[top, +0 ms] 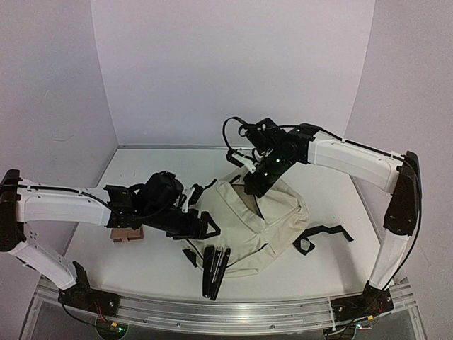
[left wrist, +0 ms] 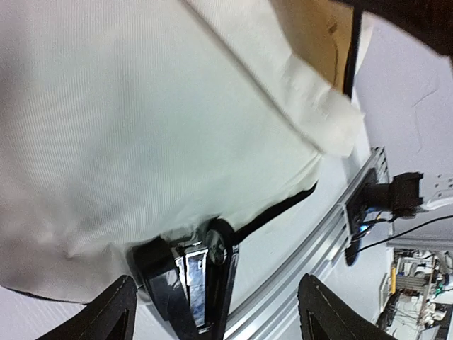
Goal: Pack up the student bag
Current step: Pick up the stationery from the student bag.
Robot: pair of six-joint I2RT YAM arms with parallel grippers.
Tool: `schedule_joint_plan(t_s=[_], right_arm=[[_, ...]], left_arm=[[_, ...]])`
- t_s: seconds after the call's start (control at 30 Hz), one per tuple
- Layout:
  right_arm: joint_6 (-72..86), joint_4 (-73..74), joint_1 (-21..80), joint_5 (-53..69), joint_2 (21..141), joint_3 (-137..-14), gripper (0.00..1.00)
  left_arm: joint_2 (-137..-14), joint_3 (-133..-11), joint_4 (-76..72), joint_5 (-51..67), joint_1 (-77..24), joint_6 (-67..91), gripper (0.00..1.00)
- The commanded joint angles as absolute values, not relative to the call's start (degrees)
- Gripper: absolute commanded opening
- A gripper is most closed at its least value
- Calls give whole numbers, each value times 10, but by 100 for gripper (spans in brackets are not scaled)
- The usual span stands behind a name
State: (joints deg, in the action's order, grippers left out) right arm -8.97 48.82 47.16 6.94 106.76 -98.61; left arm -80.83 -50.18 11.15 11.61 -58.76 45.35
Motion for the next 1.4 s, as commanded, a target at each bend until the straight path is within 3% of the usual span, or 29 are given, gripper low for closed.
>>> schedule_joint_plan(t_s=[0.0,0.2,0.33,0.67,0.83,1.0,1.07,1.37], right_arm=[[-90,486,471,67,1068,-991,5],[-91,486,469,64,1066,-987,5],[-90,486,469,63,1066,-988,5],[-86,486,469,69,1063,-989,6],[-86,487,469,68,1069,-996,6],[-86,487,469,70,1066,-996,6],[-86,487,470,71,1065,-995,6],[-82,488,469,80,1061,-999,6]], left_arm=[[-826,-500,150,43,-653,447,79],[-847,-482,157,-59,-762,538,80],[-924,-533,221,-113,-820,586,80],[-931,-512,246,-187,-832,723,73],[-973,-543,249,-200,-832,704,63],[-959,-528,241,-226,-834,715,36],[-945,-528,242,-235,-837,707,30],[-905,-601,311,-278,-853,629,23]])
